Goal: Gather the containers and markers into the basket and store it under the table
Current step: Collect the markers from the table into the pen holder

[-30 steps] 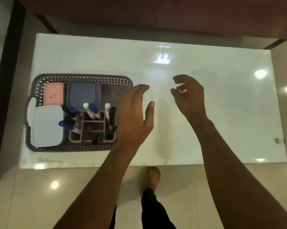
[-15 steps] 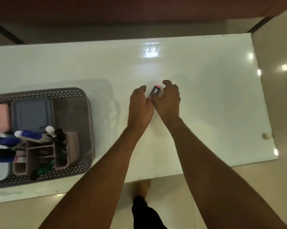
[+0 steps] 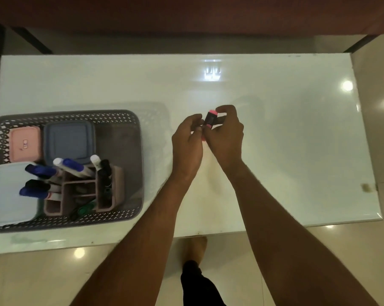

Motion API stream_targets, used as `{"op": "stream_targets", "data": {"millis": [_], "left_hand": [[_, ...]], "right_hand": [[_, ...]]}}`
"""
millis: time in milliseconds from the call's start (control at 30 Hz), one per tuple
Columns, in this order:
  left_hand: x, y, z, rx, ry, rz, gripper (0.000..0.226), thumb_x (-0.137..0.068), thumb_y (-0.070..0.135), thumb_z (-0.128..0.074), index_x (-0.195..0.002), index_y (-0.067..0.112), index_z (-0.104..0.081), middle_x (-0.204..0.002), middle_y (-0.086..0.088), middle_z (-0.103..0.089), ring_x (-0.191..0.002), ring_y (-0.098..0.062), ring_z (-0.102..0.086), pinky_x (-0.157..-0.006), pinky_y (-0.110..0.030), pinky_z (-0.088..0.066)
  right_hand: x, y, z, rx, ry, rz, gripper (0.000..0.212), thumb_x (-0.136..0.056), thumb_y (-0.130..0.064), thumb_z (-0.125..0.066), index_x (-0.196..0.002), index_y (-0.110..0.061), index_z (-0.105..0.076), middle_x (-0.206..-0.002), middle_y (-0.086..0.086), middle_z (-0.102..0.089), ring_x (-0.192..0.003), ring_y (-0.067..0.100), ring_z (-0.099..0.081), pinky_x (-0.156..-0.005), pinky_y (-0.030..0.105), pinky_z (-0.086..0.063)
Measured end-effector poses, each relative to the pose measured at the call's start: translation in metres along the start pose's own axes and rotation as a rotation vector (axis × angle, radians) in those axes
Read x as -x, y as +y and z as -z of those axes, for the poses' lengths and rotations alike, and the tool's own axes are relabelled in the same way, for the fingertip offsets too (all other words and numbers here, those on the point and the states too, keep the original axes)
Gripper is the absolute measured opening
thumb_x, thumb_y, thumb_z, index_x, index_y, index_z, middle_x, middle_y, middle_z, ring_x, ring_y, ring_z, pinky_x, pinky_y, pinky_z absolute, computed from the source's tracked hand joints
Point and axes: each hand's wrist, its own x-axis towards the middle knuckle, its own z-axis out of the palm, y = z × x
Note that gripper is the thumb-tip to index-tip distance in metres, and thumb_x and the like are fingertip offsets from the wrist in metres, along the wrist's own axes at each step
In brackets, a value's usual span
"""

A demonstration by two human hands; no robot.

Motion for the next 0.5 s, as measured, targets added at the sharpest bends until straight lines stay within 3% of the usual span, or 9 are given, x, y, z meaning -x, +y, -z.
{"op": "stream_targets", "data": {"millis": [133,267,367,500], "left_hand": [[0.029,0.012,0.056,-0.265,0.139,-0.332,0.034,-0.101,0.012,-0.048,-0.132,0.011,-0.061,-0.131,0.0,-0.065,-0.124,-0.012,-0.058,-0.109,-0.032,-0.046],[0.058,0.003,0.134,-0.556,0.252,-0.594,0.032,-0.102,0.009,-0.05,-0.132,0.002,-0.059,-0.131,-0.012,-0.063,-0.126,-0.022,-0.055,-0.111,-0.035,-0.043],[0.077,-0.019,0.189,-0.659,0.387,-0.66,0.03,-0.099,0.003,-0.054,-0.127,-0.007,-0.06,-0.126,-0.021,-0.065,-0.124,-0.033,-0.059,-0.11,-0.045,-0.045],[0.102,-0.043,0.241,-0.676,0.427,-0.669,0.035,-0.103,0.013,-0.047,-0.127,-0.009,-0.06,-0.126,-0.024,-0.065,-0.123,-0.038,-0.06,-0.103,-0.055,-0.05]], "right_hand": [[0.04,-0.043,-0.024,-0.081,0.027,0.1,0.053,-0.079,-0.009,-0.077,-0.127,-0.02,-0.057,-0.095,-0.006,-0.073,-0.073,0.004,-0.07,-0.076,0.017,-0.053],[0.092,-0.083,-0.062,-0.123,0.024,0.246,0.045,-0.082,-0.011,-0.082,-0.123,-0.019,-0.065,-0.104,-0.005,-0.073,-0.084,0.006,-0.07,-0.081,0.016,-0.057],[0.133,-0.109,-0.091,-0.119,-0.016,0.344,0.039,-0.086,-0.016,-0.083,-0.121,-0.019,-0.067,-0.112,-0.004,-0.073,-0.098,0.009,-0.07,-0.092,0.025,-0.06],[0.176,-0.129,-0.122,-0.068,-0.019,0.479,0.039,-0.089,-0.018,-0.079,-0.126,-0.015,-0.067,-0.118,0.003,-0.073,-0.104,0.007,-0.068,-0.094,0.004,-0.044]]}}
